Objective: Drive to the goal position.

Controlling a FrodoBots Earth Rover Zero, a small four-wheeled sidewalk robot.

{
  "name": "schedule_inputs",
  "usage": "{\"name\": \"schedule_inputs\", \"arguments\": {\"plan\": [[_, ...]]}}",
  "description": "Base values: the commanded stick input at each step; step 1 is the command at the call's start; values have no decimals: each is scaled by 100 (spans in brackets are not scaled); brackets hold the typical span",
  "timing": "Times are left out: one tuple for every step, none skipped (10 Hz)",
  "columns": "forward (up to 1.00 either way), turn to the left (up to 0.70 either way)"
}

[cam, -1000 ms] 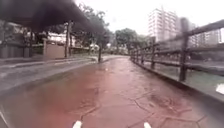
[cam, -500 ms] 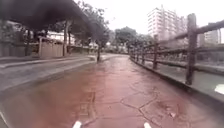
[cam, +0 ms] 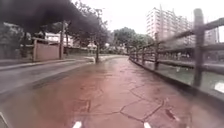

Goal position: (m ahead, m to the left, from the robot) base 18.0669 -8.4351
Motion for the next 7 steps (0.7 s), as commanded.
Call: {"name": "schedule_inputs", "arguments": {"plan": [[50,0],[50,0],[50,0],[50,0],[50,0],[50,0],[50,0]]}}
